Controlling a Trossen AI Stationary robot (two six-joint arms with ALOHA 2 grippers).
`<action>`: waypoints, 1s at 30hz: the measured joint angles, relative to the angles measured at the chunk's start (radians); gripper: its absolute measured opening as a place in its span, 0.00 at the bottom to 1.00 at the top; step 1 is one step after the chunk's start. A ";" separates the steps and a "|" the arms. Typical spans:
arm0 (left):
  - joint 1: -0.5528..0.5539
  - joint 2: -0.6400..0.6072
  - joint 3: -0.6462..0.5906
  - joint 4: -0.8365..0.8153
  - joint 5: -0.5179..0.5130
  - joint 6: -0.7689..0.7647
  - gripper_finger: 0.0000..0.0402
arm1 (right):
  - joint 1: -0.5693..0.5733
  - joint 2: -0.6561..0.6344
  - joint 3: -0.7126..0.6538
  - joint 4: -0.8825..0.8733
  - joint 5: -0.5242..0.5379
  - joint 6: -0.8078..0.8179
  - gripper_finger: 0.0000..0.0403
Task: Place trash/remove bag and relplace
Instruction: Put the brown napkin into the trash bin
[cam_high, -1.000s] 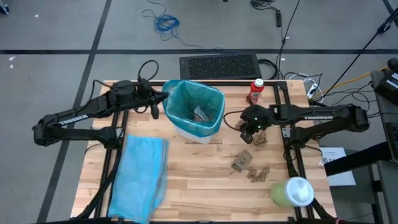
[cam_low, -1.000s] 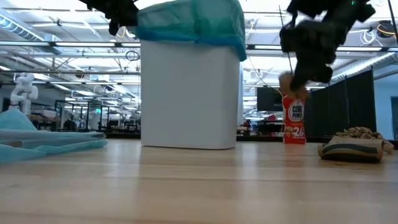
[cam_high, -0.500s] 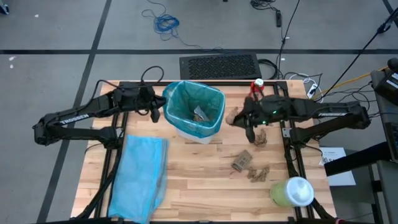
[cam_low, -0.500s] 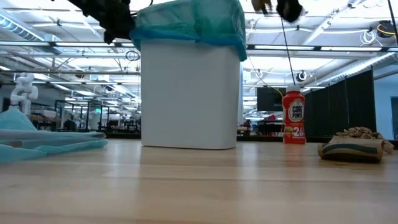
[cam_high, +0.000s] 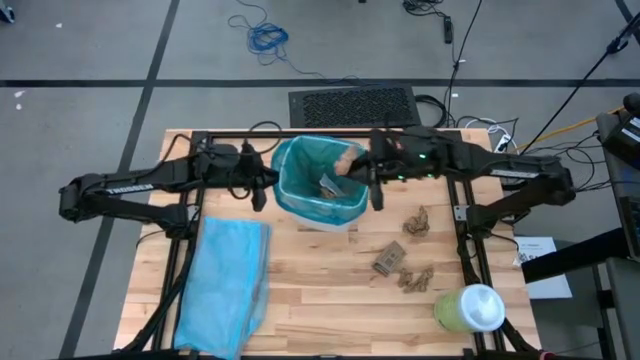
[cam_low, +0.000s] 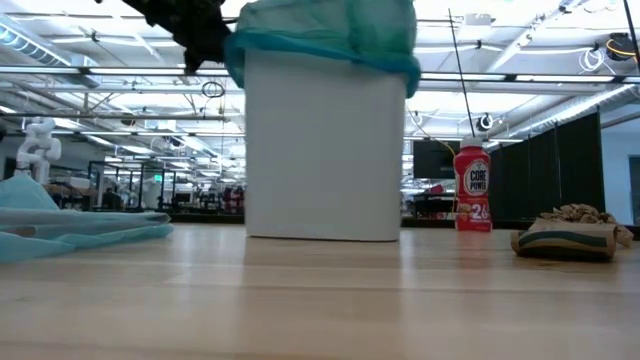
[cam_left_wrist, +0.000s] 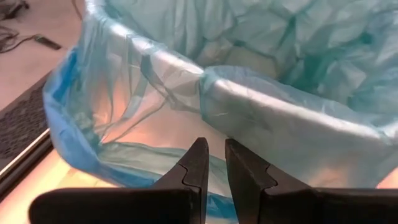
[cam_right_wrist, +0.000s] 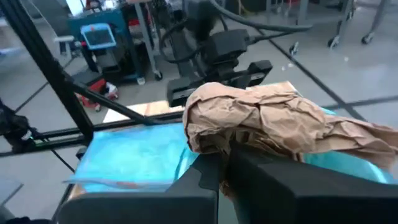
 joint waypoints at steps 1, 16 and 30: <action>-0.008 0.016 0.000 0.023 0.000 0.001 0.14 | -0.010 0.023 0.022 -0.019 -0.009 -0.001 0.02; -0.072 0.153 0.000 0.172 0.001 0.036 0.14 | -0.078 0.136 0.127 -0.241 -0.012 0.006 0.47; -0.072 0.128 0.086 0.188 -0.007 0.130 0.14 | -0.077 0.081 0.127 -0.262 -0.011 -0.020 0.68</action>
